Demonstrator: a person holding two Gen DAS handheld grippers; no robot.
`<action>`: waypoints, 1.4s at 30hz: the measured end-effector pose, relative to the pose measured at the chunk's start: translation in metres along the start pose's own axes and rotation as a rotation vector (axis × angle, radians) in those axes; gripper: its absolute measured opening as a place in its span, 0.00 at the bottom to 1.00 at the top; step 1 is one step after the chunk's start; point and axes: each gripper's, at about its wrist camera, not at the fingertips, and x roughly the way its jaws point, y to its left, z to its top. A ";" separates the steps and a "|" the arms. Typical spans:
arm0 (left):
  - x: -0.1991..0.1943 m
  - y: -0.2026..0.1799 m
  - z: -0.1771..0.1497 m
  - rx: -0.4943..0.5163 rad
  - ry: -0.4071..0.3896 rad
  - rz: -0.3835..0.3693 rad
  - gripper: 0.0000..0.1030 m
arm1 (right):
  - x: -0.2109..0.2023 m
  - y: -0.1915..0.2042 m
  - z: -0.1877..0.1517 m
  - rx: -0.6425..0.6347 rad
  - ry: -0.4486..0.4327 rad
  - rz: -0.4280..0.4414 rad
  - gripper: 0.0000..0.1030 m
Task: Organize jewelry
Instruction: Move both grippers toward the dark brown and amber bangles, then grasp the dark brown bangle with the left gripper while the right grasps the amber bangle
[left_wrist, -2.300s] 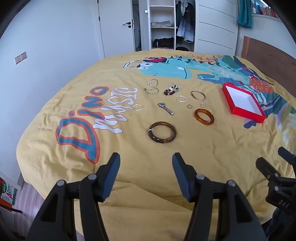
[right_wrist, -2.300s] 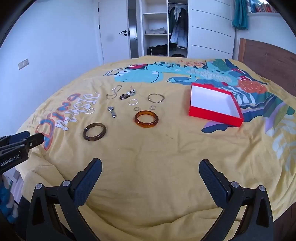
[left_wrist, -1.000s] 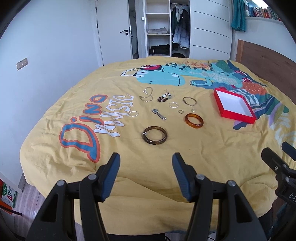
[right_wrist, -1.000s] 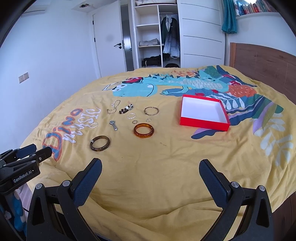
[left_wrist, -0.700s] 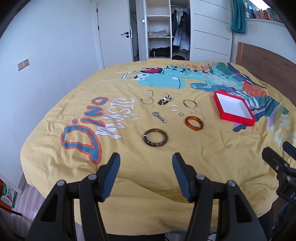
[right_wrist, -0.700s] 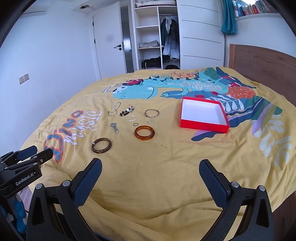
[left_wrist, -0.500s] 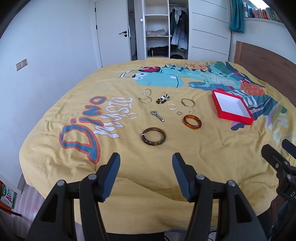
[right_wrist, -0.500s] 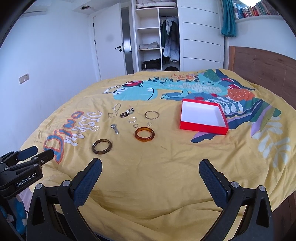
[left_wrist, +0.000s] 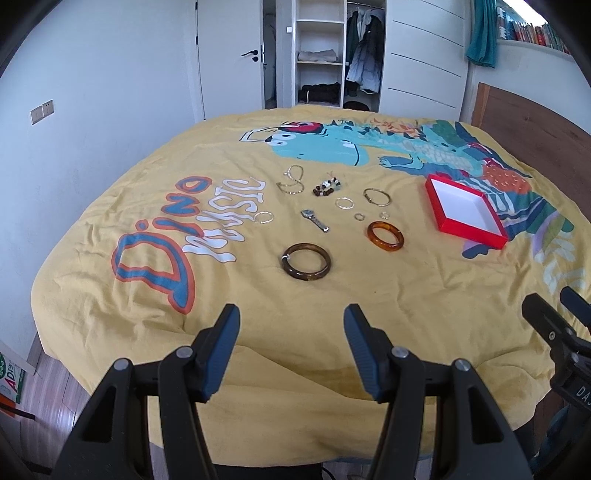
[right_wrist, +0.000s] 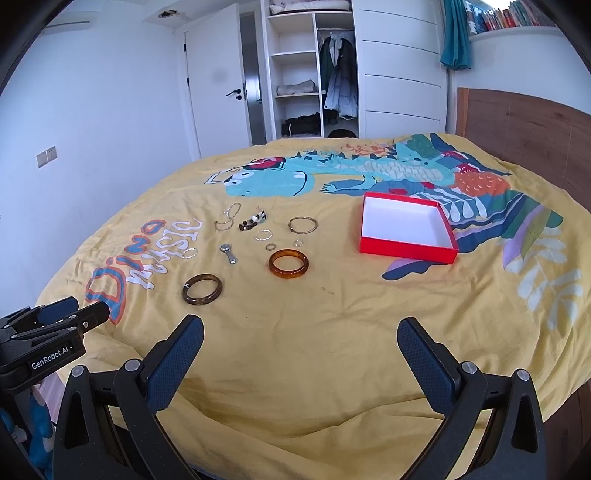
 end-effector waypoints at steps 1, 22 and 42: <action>0.001 0.000 0.000 -0.001 0.002 0.000 0.55 | 0.001 0.000 -0.001 0.000 0.004 0.001 1.00; 0.090 0.032 0.021 -0.060 0.095 0.072 0.55 | 0.077 -0.015 0.009 0.045 0.103 0.031 0.95; 0.260 0.028 0.058 -0.109 0.259 0.029 0.54 | 0.300 -0.035 0.055 0.140 0.300 0.113 0.46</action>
